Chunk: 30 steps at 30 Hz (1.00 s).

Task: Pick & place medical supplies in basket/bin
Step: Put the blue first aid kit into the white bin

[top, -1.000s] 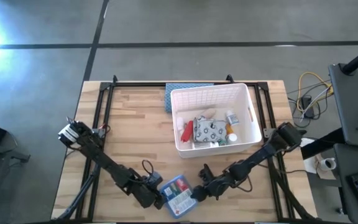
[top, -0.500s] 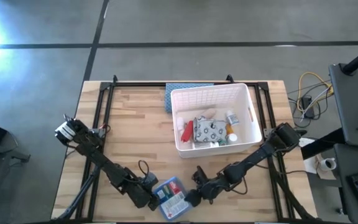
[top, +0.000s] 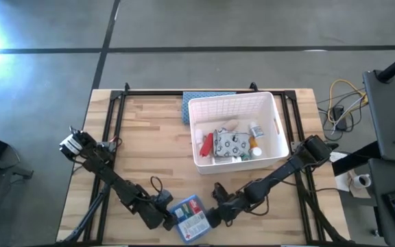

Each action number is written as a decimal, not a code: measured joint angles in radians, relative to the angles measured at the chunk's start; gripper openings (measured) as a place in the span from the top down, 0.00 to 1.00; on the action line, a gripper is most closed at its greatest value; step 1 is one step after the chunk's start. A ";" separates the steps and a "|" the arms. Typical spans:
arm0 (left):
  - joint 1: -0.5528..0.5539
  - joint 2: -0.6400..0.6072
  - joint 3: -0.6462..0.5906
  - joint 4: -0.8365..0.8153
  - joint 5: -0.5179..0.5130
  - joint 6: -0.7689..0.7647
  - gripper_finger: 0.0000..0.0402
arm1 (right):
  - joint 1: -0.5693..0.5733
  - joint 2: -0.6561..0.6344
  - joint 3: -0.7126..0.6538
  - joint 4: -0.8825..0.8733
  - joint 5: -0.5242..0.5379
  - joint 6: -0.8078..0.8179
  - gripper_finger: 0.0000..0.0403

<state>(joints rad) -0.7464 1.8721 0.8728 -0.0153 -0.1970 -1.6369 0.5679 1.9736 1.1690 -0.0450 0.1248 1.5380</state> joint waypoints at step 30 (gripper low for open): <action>-0.016 0.042 0.120 -0.047 0.014 -0.086 0.39 | -0.008 0.109 -0.002 0.265 -0.015 0.133 0.50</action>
<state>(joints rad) -0.7621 1.9136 0.9924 -0.0622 -0.1832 -1.7231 0.5602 2.0821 1.1672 0.2201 0.1097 1.6711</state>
